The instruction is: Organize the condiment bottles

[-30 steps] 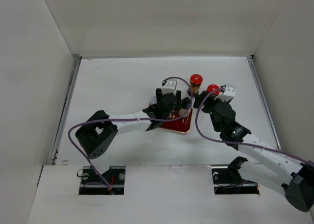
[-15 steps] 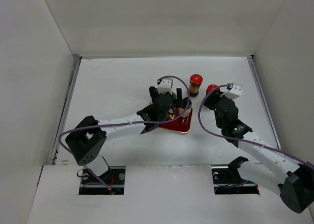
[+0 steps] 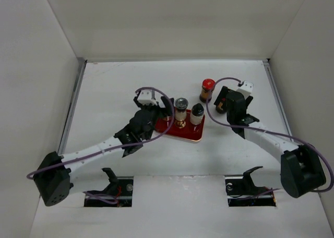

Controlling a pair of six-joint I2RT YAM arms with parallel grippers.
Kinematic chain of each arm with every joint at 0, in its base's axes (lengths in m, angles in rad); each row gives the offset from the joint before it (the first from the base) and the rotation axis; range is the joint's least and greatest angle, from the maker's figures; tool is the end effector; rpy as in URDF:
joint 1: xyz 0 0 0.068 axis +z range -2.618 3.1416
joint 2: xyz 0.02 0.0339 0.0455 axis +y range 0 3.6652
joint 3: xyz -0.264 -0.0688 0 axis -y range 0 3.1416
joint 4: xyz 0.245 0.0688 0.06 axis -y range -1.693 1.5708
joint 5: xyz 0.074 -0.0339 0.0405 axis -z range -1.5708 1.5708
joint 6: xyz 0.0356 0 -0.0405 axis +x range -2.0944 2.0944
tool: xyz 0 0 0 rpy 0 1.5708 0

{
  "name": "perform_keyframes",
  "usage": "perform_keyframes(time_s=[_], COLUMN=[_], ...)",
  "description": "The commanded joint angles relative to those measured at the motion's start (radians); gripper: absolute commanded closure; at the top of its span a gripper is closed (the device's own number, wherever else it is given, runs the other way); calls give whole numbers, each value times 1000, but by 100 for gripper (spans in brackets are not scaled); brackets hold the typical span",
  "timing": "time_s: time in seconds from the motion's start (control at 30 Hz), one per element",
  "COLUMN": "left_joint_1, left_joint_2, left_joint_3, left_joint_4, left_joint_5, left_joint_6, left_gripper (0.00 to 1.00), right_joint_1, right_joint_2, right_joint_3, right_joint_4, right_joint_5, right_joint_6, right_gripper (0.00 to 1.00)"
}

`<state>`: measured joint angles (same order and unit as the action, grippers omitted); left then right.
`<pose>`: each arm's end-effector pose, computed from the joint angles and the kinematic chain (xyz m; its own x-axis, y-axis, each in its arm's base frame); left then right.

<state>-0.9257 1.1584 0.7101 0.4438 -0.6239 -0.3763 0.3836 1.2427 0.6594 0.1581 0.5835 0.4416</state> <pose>0.1753 -0.1983 0.3028 -0.1118 -0.3475 -0.9310 0.2755 0.8893 -0.3650 0.2549 0.0817 0.2358 -0.2804 0.2715 -0.9207 0.3019 0.9354 0.1839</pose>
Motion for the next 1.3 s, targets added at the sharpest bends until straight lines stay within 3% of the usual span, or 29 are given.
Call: perform_keyframes(time_s=[0.0,0.2,0.37,0.5,0.7,0.87,1.03,1.27], left_joint_1=[67,179,231,236,232,239,261,273], left_joint_2=[-100,-178,-190,-198,-236,-261,-279,-272], left_joint_3=[-138,-306,-376,-391,-394,-402,-399,-396], left_joint_4=[-31,-112,-90,-71,-77,-85,-100,-105], left_joint_5=[-10,45,110,128,130,130,131,144], left_joint_6=[-50,-162,-202,-216,-217,-219,-220,-228], left_gripper=[18,34,38,38,37,37,37,37], right_joint_1=[-30,-55,-50,7,246,494,723,763], right_joint_2=[59,195,152,-6,-346,-430,-294,-14], right_joint_3=[75,143,106,51,14,35,78,144], right_joint_4=[40,47,109,104,-52,-199,-114,254], right_joint_5=[-65,-111,4,99,216,242,279,182], right_joint_6=[3,5,-4,-36,-98,-55,-27,-141], right_gripper=[0,0,39,50,51,51,49,48])
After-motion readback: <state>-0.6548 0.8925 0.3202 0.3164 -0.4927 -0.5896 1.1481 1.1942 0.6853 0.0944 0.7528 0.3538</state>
